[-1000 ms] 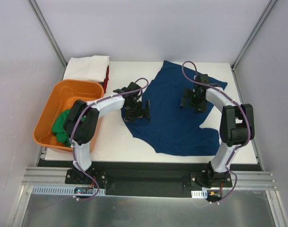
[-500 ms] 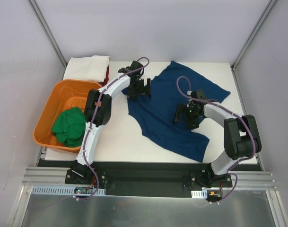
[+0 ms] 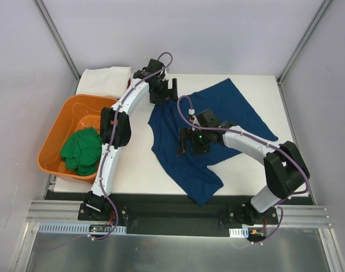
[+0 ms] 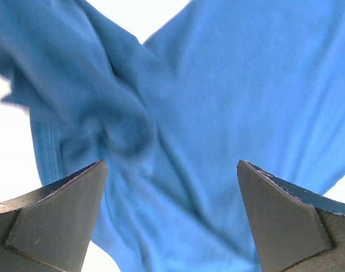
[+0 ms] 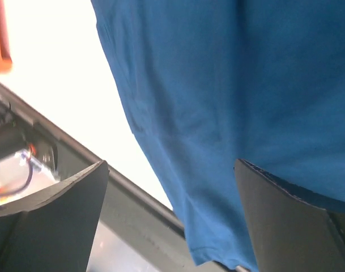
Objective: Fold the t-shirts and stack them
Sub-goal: Flatten out the tshirt, then grap the side of the flattened tshirt closest away from the robot with both arms
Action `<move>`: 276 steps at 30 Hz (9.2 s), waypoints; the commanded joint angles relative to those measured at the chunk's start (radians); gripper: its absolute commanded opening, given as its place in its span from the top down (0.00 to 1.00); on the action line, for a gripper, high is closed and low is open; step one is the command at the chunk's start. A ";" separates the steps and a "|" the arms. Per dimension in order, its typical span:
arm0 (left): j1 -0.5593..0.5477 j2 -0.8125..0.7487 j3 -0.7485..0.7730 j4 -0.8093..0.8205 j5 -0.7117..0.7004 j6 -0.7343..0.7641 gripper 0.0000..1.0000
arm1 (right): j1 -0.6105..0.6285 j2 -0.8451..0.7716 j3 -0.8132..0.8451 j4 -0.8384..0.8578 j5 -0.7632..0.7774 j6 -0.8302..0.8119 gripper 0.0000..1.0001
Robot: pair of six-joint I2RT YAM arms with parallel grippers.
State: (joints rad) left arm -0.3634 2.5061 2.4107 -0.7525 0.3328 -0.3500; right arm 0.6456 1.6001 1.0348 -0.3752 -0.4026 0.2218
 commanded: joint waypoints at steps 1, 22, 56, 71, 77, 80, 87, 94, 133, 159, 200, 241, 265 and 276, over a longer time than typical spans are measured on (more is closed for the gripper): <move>-0.009 -0.266 -0.120 -0.010 0.009 0.068 0.01 | -0.047 -0.136 0.079 -0.109 0.187 -0.067 0.03; -0.256 -0.595 -0.766 0.148 -0.017 -0.029 0.01 | -0.512 0.112 0.239 -0.174 0.254 -0.087 0.03; 0.009 -0.042 0.038 0.038 0.058 0.063 0.01 | -0.033 -0.331 -0.004 -0.240 0.471 0.044 0.03; -0.268 -0.697 -0.856 0.251 -0.049 -0.136 0.01 | -0.636 0.187 0.373 -0.225 0.305 -0.088 0.03; -0.309 -0.690 -1.006 0.355 -0.043 -0.244 0.01 | -0.684 0.354 0.433 -0.222 0.280 -0.084 0.03; -0.307 -0.629 -0.992 0.357 -0.034 -0.242 0.01 | -0.684 0.347 0.352 -0.186 0.236 -0.076 0.03; -0.246 -0.506 -0.964 0.352 -0.112 -0.196 0.01 | -0.681 0.166 0.024 -0.085 0.144 -0.012 0.03; -0.070 -0.349 -0.790 0.306 -0.048 -0.147 0.01 | -0.568 -0.086 -0.286 -0.080 0.149 0.077 0.03; -0.230 -1.147 -1.644 0.469 -0.173 -0.465 0.40 | -0.531 -0.687 -0.412 -0.407 0.318 0.100 0.03; -0.232 -1.342 -1.875 0.475 -0.117 -0.490 1.00 | -0.531 -0.724 -0.524 -0.499 0.246 0.123 0.03; -0.266 -1.584 -1.940 0.344 0.054 -0.428 1.00 | -0.837 0.655 0.789 -0.536 0.203 -0.139 0.03; -0.267 -1.595 -1.877 0.524 0.091 -0.342 1.00 | -1.186 -0.663 -0.472 -0.317 0.297 0.172 0.12; -0.267 -1.517 -1.794 0.532 0.026 -0.331 1.00 | -1.199 -0.364 -0.510 -0.079 0.215 0.139 0.65; -0.264 -1.443 -1.685 0.533 -0.012 -0.302 1.00 | -1.186 -0.405 -0.401 -0.148 0.159 0.027 0.99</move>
State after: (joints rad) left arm -0.6224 1.0374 0.6567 -0.2428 0.3492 -0.6872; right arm -0.5491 1.2118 0.5659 -0.5442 -0.1852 0.3050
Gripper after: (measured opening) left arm 0.009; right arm 0.017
